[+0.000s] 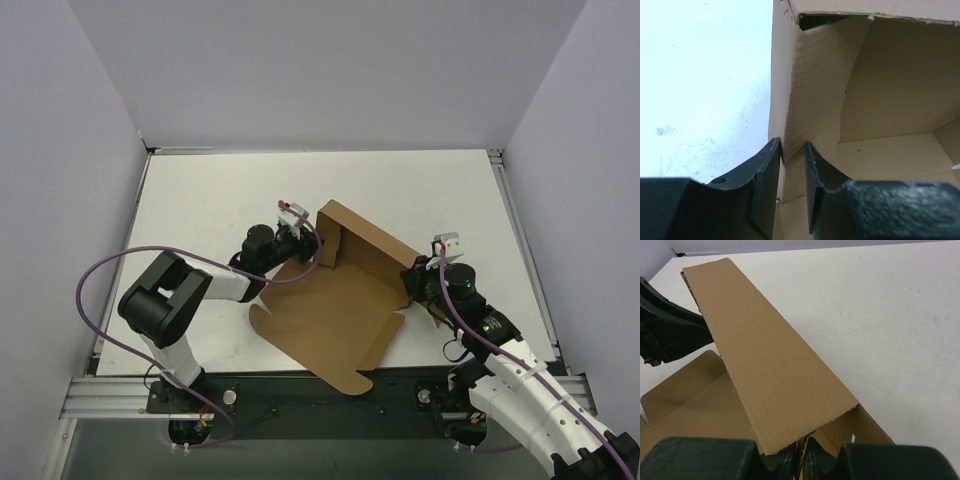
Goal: Fold the paper box
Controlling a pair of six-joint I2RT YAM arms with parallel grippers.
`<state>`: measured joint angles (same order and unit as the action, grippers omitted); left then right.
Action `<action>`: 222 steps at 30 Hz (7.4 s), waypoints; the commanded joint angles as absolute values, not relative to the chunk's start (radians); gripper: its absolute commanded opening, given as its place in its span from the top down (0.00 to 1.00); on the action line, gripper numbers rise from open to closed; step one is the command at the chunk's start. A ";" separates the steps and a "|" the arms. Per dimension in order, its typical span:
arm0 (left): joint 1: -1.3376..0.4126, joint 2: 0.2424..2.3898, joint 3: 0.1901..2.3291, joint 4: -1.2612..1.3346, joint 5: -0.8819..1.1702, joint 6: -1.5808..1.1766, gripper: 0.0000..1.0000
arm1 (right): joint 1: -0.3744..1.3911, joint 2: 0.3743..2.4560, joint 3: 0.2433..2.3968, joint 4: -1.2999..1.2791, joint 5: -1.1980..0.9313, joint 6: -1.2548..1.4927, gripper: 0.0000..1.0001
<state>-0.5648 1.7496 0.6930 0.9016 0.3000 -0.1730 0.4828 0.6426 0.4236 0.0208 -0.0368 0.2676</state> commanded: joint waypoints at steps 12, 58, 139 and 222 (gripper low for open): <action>-0.908 1.678 0.659 0.792 -0.533 -0.176 0.86 | 0.502 0.678 0.434 0.063 -0.058 0.374 0.89; -0.534 1.009 0.305 0.549 0.247 -0.169 0.03 | 0.474 0.722 0.472 0.061 -0.377 0.181 0.90; -0.900 1.586 0.514 0.796 -0.831 0.095 0.78 | 0.486 0.627 0.465 -0.037 -0.258 0.291 0.90; -0.847 1.376 0.718 -0.038 -0.471 -0.308 0.67 | 0.612 0.925 0.468 -0.179 0.285 0.667 0.99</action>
<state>-0.8558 1.3945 0.6834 0.0540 -0.4778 -0.3325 0.6323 0.9188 0.3920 -0.1055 0.2310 0.7238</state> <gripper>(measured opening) 0.248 0.048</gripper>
